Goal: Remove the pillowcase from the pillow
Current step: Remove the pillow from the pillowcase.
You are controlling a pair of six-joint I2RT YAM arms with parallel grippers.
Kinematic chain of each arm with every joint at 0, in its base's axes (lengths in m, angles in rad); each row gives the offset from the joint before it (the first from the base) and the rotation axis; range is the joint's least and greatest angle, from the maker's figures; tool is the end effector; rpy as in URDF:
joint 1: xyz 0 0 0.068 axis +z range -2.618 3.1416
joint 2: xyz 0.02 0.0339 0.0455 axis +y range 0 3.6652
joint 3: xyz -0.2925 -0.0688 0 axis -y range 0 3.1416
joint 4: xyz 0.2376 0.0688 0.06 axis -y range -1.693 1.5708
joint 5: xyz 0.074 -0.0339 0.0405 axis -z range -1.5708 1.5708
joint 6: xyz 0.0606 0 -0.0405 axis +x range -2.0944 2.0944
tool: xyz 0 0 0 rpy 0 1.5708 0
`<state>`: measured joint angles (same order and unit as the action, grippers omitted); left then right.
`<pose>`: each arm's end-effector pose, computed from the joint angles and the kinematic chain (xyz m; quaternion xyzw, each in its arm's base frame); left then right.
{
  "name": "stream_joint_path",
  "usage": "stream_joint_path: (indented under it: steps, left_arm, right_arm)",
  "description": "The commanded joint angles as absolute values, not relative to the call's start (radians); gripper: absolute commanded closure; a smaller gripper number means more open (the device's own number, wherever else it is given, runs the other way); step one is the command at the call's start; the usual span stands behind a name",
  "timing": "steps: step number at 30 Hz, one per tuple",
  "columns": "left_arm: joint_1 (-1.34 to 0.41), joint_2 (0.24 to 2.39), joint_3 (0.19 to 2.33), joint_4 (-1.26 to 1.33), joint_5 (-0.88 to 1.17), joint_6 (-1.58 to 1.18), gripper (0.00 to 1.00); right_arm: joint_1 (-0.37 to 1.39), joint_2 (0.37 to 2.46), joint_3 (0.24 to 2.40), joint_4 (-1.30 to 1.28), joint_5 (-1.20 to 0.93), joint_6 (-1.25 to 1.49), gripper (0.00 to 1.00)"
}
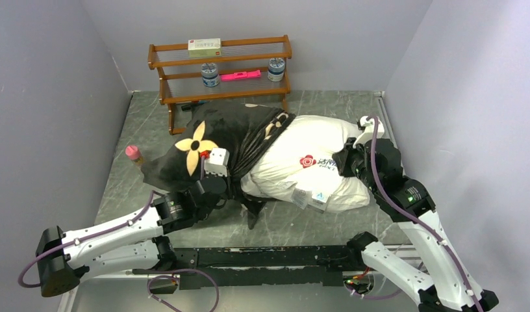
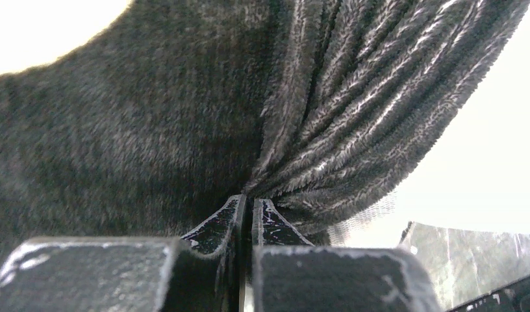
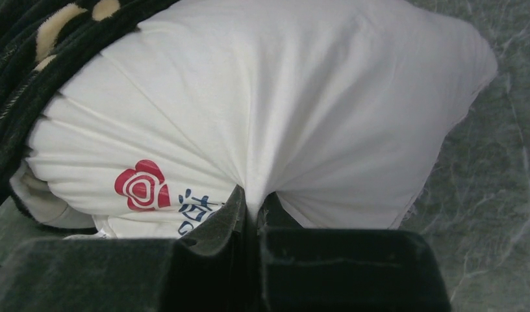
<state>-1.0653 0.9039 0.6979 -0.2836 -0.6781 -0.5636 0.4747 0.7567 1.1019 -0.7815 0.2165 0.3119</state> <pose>0.1257 -0.1486 0.2965 0.0349 0.8258 -0.1573 0.5405 0.1227 0.0484 0.3949 -0.0103 0.8404 0.1206 0.5283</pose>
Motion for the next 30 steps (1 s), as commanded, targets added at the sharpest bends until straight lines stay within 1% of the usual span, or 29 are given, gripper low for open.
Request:
stream_joint_path:
  steps: [1, 2, 4, 8, 10, 12, 13, 15, 18, 21, 24, 26, 30]
  left_arm:
    - [-1.022, 0.891, 0.609, -0.258, -0.635, -0.556, 0.95]
    - [-1.022, 0.88, 0.592, -0.199, -0.586, -0.551, 0.94]
    - [-1.022, 0.864, 0.564, -0.12, -0.506, -0.535, 0.9]
    - [-1.022, 0.859, 0.547, -0.01, -0.356, -0.482, 0.72]
    - [-1.023, 0.86, 0.553, 0.045, -0.272, -0.453, 0.63]
    - [-1.023, 0.866, 0.558, 0.075, -0.202, -0.436, 0.55]
    - [-1.023, 0.871, 0.559, 0.09, -0.161, -0.429, 0.5]
    - [-1.023, 0.878, 0.564, 0.116, -0.083, -0.429, 0.44]
    - [-1.022, 0.88, 0.566, 0.141, -0.009, -0.444, 0.38]
    - [-1.022, 0.868, 0.583, 0.105, -0.027, -0.452, 0.32]
    - [-1.023, 0.866, 0.613, 0.041, -0.056, -0.438, 0.25]
    - [-1.023, 0.875, 0.634, 0.012, -0.06, -0.434, 0.24]
    - [-1.023, 0.903, 0.678, -0.038, -0.091, -0.442, 0.23]
  right_arm:
    - [0.433, 0.677, 1.065, -0.753, 0.255, 0.329, 1.0]
    - [0.433, 0.678, 1.049, -0.763, 0.205, 0.339, 1.0]
    - [0.433, 0.681, 1.016, -0.765, 0.118, 0.333, 0.91]
    - [0.433, 0.687, 0.987, -0.72, -0.025, 0.268, 0.73]
    - [0.433, 0.699, 0.987, -0.693, -0.051, 0.241, 0.64]
    - [0.433, 0.723, 0.991, -0.666, -0.08, 0.216, 0.57]
    - [0.434, 0.745, 0.991, -0.65, -0.1, 0.209, 0.54]
    - [0.433, 0.772, 0.985, -0.617, -0.138, 0.202, 0.5]
    - [0.433, 0.798, 0.973, -0.58, -0.152, 0.193, 0.45]
    - [0.433, 0.794, 0.988, -0.582, -0.1, 0.175, 0.41]
    - [0.433, 0.767, 0.999, -0.589, -0.02, 0.158, 0.33]
    - [0.433, 0.753, 1.008, -0.599, -0.005, 0.15, 0.29]
    - [0.433, 0.738, 1.012, -0.586, -0.03, 0.147, 0.26]
